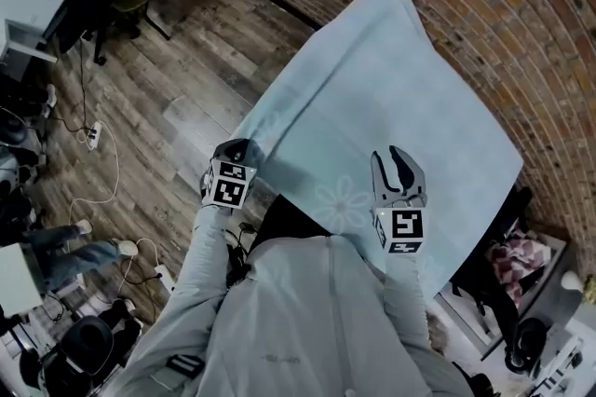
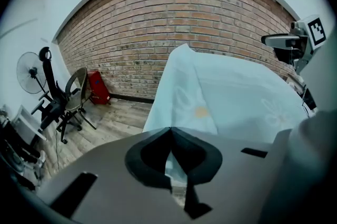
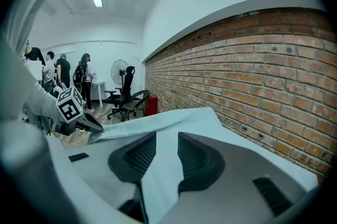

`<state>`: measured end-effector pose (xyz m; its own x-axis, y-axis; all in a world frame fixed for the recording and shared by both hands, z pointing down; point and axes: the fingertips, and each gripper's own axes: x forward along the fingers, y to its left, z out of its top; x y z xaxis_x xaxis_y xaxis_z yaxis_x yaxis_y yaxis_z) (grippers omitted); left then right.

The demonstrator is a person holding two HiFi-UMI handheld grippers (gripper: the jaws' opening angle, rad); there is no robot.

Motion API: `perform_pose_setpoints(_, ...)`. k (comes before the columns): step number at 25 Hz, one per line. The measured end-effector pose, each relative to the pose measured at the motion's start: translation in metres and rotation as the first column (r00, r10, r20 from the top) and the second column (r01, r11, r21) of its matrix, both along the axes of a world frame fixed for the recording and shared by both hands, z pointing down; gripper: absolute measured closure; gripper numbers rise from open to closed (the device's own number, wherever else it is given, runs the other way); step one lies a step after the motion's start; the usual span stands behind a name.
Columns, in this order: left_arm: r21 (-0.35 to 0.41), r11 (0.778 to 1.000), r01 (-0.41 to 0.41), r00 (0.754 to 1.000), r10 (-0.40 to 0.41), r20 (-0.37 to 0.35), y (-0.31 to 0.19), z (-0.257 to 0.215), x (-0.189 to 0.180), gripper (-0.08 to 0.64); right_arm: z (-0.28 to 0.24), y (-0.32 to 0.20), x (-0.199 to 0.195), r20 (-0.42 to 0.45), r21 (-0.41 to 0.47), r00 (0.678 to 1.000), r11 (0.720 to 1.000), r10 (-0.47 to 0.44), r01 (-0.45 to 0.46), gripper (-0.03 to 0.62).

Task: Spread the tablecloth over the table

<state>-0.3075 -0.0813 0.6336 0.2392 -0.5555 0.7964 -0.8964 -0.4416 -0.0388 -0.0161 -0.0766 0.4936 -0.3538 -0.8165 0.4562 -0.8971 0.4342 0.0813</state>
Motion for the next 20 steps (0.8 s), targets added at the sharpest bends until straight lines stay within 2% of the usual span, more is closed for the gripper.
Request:
perform_pose_setpoints(7, 0.053, 0.998, 0.046, 0.999, -0.047, 0.024, -0.012, -0.025, -0.026, 0.535, 0.004, -0.005, -0.010, 0.001, -0.010, 1.000, 1.000, -0.025, 0.025, 0.465)
perform_pose_setpoints(14, 0.113, 0.989, 0.095, 0.989, -0.107, 0.102, -0.053, -0.047, -0.072, 0.535, 0.010, -0.007, -0.010, 0.002, -0.024, 0.999, 0.999, -0.036, 0.037, 0.469)
perform_pose_setpoints(20, 0.073, 0.993, 0.092, 0.978, -0.104, 0.179, -0.092, -0.038, -0.104, 0.535, 0.014, -0.015, -0.006, -0.005, -0.038, 1.000, 0.999, -0.023, 0.023, 0.472)
